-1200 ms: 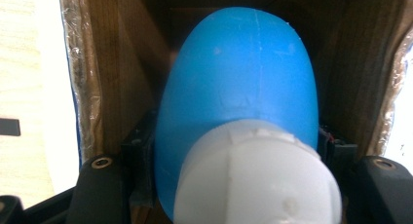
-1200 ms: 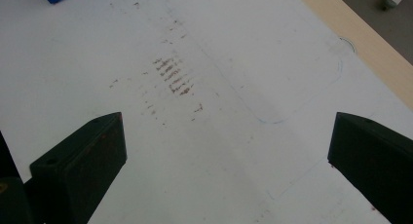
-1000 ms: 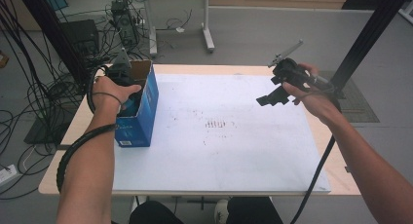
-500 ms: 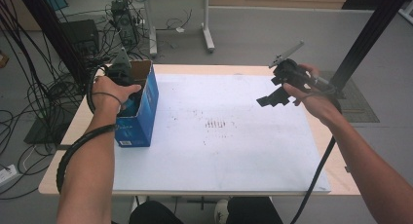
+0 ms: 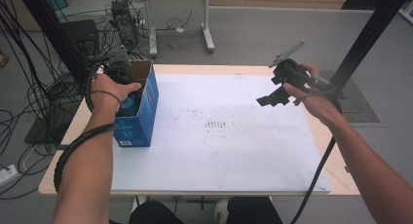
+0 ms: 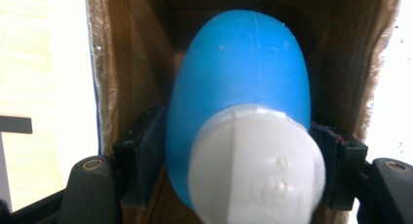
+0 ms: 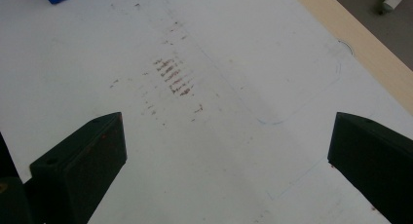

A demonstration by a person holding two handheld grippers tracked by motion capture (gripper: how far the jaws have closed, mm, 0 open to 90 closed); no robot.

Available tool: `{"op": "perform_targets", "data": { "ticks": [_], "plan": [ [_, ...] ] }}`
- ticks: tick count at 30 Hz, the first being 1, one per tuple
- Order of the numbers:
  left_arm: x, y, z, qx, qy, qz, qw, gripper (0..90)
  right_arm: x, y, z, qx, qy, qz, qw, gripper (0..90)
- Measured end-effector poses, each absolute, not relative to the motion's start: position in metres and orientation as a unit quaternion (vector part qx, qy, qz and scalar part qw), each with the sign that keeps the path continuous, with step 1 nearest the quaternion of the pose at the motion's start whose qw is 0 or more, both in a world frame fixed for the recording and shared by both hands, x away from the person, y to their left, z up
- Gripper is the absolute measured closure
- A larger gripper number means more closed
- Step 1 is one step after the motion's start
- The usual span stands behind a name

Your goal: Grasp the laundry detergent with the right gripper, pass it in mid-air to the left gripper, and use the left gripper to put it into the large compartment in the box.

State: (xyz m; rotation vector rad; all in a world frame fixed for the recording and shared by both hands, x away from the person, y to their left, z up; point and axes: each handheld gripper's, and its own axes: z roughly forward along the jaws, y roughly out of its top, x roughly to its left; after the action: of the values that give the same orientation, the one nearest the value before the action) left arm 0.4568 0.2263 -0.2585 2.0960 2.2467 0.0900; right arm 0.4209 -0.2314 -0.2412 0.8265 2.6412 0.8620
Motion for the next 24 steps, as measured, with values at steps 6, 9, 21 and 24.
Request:
{"op": "perform_targets", "data": {
  "ticks": [6, 9, 21, 24],
  "plan": [
    [0.455, 0.224, -0.246, 0.686, 0.726, 0.038, 0.035, 29.4, 0.422, -0.229, -0.241, 0.281, 0.904, 0.297, 0.122, 0.4],
    [0.453, 0.223, -0.241, 0.688, 0.724, 0.040, 0.033, 28.7, 0.422, -0.227, -0.241, 0.280, 0.905, 0.297, 0.122, 0.4],
    [0.443, 0.215, -0.209, 0.697, 0.714, 0.053, 0.045, 23.5, 0.423, -0.228, -0.240, 0.287, 0.905, 0.291, 0.120, 0.4],
    [0.442, 0.207, -0.199, 0.706, 0.704, 0.056, 0.057, 21.5, 0.425, -0.228, -0.237, 0.291, 0.904, 0.288, 0.122, 0.4]
  ]
}}
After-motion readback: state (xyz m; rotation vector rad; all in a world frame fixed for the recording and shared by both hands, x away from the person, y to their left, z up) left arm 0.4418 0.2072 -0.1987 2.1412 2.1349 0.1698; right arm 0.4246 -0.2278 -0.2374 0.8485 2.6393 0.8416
